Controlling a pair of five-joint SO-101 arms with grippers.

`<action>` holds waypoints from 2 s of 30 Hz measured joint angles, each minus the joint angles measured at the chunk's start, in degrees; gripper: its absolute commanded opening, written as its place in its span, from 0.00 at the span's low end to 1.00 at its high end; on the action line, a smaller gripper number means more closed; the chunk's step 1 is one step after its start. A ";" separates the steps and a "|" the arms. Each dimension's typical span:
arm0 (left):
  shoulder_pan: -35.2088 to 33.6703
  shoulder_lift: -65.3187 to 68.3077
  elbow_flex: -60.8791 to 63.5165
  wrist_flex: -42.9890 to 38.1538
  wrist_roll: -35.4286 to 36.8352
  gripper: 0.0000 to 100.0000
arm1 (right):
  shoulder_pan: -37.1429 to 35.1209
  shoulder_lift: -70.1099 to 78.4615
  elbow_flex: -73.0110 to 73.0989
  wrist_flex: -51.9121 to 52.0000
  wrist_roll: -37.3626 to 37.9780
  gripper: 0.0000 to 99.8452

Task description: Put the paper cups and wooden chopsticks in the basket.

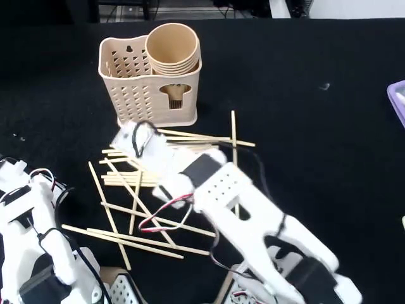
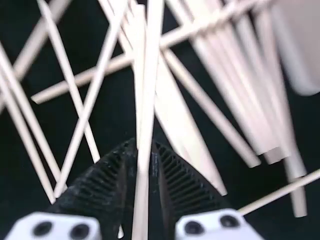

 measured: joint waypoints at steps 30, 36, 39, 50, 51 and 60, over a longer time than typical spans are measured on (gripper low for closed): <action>0.00 0.00 0.00 0.00 0.00 0.16 | 8.62 36.13 -66.11 -27.87 -20.31 0.01; 0.00 0.00 0.00 0.00 0.00 0.16 | 8.70 46.77 -81.85 -27.87 -20.66 0.01; 0.00 0.00 0.00 0.00 0.00 0.16 | 8.70 51.43 -86.86 -27.87 -20.66 0.01; 0.00 0.00 0.00 0.00 0.00 0.16 | 8.70 63.21 -95.82 -22.33 -20.75 0.04; 0.00 0.00 0.00 0.00 0.00 0.16 | 8.70 63.21 -96.09 -19.87 -20.75 0.07; 0.00 0.00 0.00 0.00 0.00 0.16 | 8.70 63.12 -113.05 4.75 -20.84 0.20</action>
